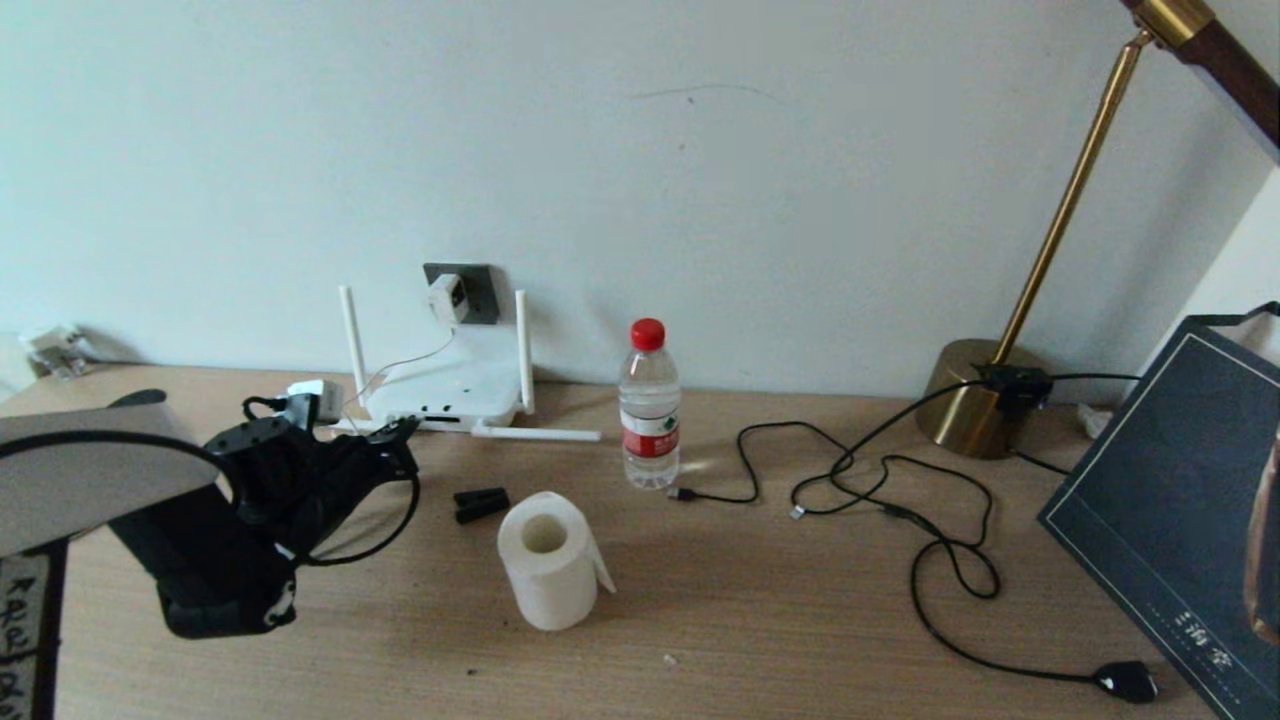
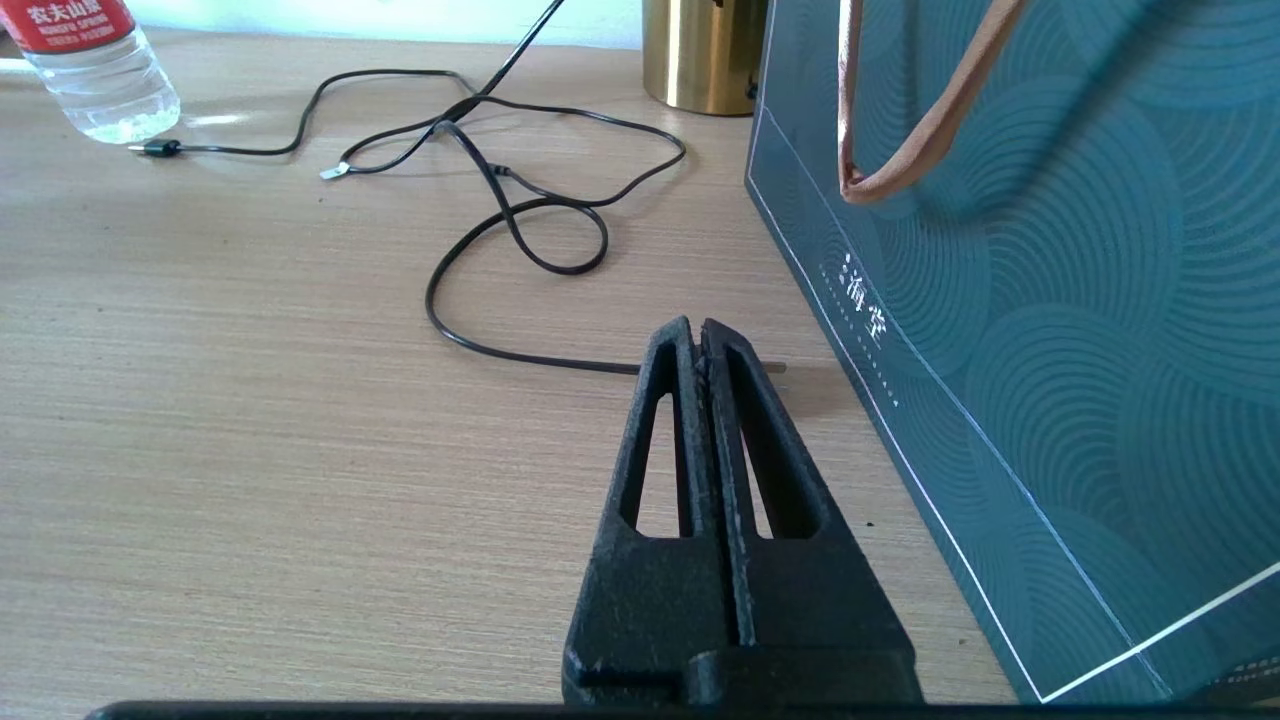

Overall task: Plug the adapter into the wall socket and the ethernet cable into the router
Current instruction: Plug cable into router interface

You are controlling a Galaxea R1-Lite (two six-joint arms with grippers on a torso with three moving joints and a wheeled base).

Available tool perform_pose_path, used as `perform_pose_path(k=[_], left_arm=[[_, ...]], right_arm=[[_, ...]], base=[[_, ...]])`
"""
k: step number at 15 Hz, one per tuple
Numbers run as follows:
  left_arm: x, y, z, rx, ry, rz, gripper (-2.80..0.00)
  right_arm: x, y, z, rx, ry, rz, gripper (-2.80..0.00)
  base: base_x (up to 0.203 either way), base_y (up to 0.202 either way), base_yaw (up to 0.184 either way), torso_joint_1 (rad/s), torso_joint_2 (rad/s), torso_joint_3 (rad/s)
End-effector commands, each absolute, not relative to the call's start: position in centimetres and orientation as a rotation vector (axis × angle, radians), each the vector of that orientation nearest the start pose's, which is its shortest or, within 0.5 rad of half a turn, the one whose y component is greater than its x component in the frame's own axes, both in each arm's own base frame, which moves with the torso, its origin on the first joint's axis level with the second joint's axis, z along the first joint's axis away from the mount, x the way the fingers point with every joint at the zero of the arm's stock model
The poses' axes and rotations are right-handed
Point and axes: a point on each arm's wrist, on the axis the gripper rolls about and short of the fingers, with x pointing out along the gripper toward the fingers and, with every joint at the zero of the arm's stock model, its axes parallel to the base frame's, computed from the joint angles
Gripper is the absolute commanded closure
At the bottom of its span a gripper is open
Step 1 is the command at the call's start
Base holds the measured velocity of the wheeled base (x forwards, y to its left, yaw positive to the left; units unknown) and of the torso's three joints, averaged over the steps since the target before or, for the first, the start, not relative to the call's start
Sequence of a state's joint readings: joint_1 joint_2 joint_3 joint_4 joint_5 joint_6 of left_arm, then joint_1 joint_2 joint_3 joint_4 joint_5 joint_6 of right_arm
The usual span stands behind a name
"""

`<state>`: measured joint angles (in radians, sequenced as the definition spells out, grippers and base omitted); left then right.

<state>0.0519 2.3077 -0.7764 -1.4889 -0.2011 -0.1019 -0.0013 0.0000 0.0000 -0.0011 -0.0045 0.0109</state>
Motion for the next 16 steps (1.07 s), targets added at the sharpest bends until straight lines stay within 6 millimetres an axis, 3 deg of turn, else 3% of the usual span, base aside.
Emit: perform_pose_path(k=[1,16], left_arm=[[38.55,1.60,4.59,-0.107,0.045,-0.146,0.00],[38.54,1.68,4.52,-0.108,0.047,-0.145,0.00]], right_arm=[[-2.27,-0.01,7.57,0.011,0.000,-0.006,0.00],[-2.27,-0.01,7.57,0.011,0.000,-0.006,0.00]], base=[[0.000,0.000,0.000,0.000,0.00,0.000],[0.000,0.000,0.000,0.000,0.00,0.000]])
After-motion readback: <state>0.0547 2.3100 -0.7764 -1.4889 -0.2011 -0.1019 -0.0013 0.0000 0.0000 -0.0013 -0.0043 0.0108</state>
